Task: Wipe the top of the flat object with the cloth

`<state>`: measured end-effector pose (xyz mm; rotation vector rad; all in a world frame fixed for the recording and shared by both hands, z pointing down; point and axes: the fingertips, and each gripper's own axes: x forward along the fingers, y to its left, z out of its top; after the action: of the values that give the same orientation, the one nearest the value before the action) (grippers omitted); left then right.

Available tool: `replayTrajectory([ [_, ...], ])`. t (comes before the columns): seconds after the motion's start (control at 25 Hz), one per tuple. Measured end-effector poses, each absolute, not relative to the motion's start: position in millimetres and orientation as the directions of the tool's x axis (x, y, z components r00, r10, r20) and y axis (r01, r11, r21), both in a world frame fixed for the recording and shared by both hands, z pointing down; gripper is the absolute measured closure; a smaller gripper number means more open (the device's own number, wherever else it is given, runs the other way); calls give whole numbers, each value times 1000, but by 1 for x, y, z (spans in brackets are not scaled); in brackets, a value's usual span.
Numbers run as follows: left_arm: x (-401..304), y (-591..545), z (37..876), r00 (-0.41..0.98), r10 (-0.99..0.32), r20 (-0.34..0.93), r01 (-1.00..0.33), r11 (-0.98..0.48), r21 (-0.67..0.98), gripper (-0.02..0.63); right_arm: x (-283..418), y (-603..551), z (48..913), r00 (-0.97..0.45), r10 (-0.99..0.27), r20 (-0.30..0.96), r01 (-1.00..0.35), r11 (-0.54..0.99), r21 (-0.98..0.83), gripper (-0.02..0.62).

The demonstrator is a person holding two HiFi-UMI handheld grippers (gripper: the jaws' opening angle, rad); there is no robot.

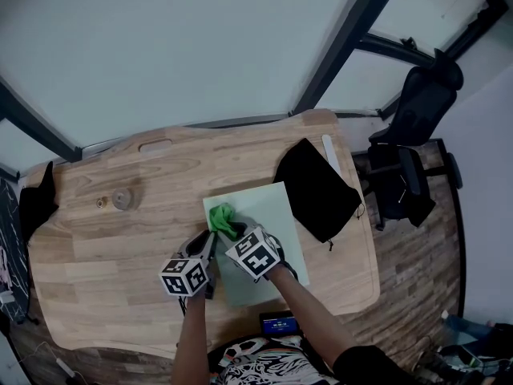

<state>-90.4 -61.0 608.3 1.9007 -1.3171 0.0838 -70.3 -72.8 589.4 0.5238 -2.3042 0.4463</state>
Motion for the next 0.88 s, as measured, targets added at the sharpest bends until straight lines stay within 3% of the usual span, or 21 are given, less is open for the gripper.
replayTrajectory([
  [0.88,-91,-62,609,460,-756,466,-810,-142,568,538,-58,-41,591,-660,-224,717,-481,860,-173,506],
])
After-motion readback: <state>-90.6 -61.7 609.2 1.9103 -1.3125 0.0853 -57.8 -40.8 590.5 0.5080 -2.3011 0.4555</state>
